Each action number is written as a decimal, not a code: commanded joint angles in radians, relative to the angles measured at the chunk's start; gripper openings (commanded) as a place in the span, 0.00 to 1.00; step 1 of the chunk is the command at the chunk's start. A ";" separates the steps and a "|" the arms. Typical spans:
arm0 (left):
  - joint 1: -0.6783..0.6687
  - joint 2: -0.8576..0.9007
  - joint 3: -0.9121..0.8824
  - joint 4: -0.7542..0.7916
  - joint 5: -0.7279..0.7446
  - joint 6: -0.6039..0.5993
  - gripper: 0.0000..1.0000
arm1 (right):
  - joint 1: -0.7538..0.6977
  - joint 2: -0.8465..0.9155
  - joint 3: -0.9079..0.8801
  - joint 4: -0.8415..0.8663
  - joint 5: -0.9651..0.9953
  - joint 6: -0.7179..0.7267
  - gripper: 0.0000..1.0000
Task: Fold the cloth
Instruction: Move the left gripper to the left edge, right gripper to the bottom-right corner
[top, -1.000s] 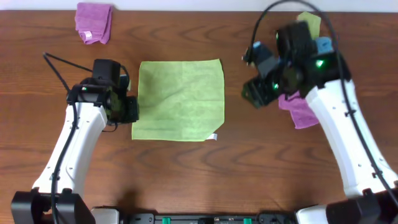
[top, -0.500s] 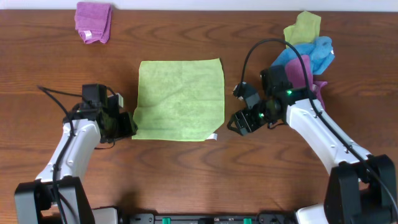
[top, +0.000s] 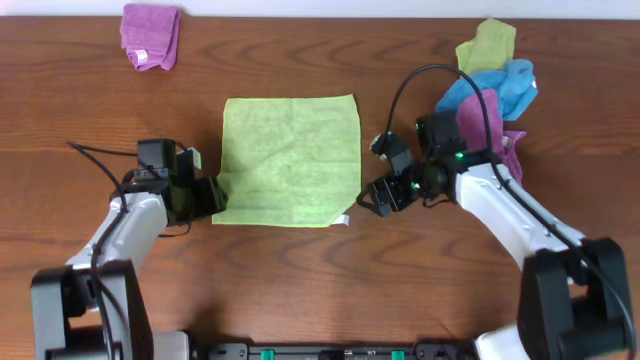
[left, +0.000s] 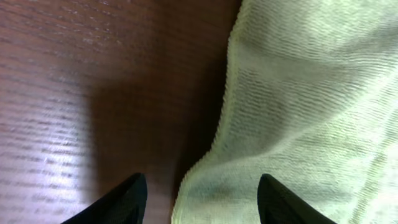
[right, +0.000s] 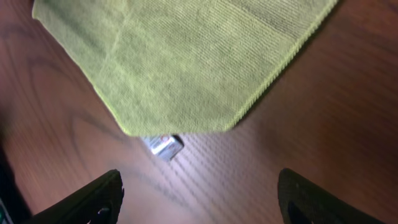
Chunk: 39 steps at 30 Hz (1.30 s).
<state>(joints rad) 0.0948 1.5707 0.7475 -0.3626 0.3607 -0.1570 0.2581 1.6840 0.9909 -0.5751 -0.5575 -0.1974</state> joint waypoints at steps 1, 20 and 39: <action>0.003 0.031 -0.008 0.006 0.033 0.003 0.59 | -0.003 0.062 -0.006 0.021 -0.064 0.027 0.79; 0.003 0.032 -0.008 0.032 0.070 -0.010 0.61 | 0.021 0.298 -0.006 0.175 -0.228 0.100 0.81; 0.003 0.032 -0.008 0.034 0.109 -0.024 0.61 | 0.065 0.313 -0.005 0.201 -0.514 0.175 0.81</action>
<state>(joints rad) 0.0948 1.5951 0.7464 -0.3321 0.4450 -0.1692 0.3115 1.9770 0.9989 -0.4019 -1.0183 -0.0658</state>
